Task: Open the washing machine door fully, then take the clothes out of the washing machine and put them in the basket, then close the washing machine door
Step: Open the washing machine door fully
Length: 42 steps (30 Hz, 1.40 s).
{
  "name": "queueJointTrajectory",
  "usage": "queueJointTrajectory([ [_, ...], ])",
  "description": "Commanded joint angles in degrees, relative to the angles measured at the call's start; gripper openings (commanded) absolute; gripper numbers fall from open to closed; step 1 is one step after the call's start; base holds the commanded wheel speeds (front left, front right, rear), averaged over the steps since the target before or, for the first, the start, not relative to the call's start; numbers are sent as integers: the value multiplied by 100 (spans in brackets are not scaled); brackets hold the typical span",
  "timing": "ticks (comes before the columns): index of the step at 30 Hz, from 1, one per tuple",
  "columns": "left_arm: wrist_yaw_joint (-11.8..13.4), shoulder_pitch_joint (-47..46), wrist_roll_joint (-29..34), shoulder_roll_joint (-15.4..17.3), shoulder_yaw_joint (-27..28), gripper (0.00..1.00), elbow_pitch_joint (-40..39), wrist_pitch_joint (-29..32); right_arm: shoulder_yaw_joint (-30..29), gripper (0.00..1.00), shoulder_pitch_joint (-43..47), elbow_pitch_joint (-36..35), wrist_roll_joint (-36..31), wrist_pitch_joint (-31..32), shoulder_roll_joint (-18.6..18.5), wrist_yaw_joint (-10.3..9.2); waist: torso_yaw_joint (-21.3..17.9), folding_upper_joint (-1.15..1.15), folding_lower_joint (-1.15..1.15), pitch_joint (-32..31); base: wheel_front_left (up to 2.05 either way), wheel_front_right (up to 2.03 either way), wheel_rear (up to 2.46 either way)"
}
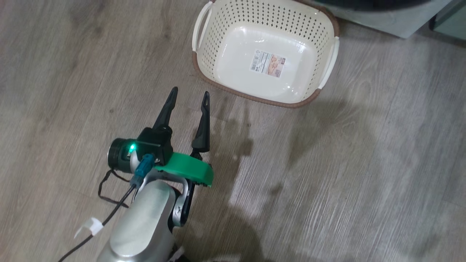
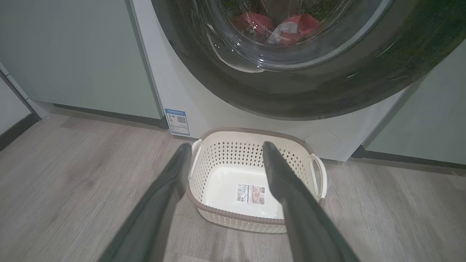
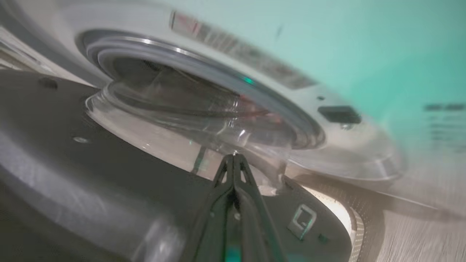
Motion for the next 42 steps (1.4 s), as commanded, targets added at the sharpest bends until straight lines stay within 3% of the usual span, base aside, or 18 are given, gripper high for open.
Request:
queueJointTrajectory([
  [1, -5, -28, 19, 71, 225, 100, -134, -54, 80, 0, 141, -273, 57, 87, 166, 3, -18, 0, 0, -72, 0, 0, 0],
  [18, -134, 355, 189, 71, 511, 100, 20, -54, 618, 0, 1450, -1055, 381, 380, 334, 3, 49, 0, 0, -970, 0, 0, 0],
  [42, -325, 1085, 461, 71, 879, 100, 204, -54, 1094, 0, 3288, -1743, 792, 159, 898, 3, 940, 0, 0, -2165, 0, 0, 0],
])
